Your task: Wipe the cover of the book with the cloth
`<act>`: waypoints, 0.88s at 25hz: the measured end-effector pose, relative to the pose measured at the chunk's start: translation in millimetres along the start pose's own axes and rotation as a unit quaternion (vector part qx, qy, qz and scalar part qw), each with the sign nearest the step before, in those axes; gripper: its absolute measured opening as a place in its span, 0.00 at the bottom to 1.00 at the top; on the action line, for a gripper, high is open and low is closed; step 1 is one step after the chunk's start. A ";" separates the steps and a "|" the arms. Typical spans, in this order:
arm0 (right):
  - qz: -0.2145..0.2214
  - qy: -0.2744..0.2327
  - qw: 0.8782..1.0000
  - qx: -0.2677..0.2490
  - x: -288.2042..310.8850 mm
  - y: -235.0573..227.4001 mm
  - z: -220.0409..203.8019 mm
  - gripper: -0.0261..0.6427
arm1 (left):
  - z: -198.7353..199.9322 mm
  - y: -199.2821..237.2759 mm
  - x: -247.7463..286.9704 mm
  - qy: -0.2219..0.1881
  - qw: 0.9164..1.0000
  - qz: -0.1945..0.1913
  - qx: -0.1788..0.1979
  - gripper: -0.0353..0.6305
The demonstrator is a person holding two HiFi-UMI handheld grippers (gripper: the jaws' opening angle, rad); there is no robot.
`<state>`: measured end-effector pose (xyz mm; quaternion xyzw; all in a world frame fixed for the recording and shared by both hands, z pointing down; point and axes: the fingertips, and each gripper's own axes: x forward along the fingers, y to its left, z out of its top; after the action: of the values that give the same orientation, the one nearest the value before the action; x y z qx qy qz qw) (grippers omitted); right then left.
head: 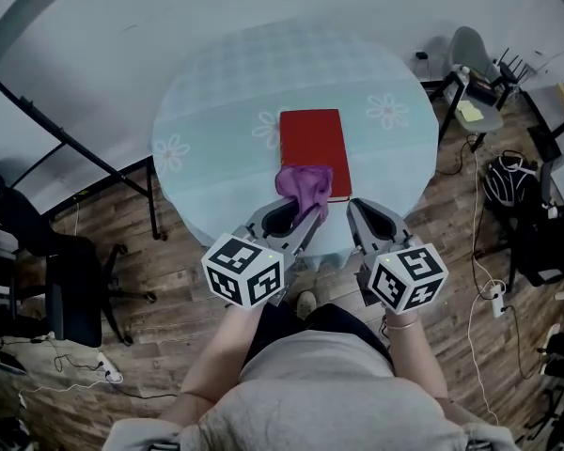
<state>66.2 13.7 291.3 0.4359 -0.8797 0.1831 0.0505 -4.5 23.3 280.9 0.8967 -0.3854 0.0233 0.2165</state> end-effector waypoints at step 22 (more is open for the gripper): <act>-0.004 0.020 0.999 0.027 73.8 -30.9 6.8 0.07 | 21.3 67.4 46.1 0.022 1.000 -0.005 -0.020 0.22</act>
<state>45.5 -61.1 311.9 0.4366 -0.8717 0.2151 0.0568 -22.1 -57.8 296.2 0.8935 -0.3764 0.0343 0.2424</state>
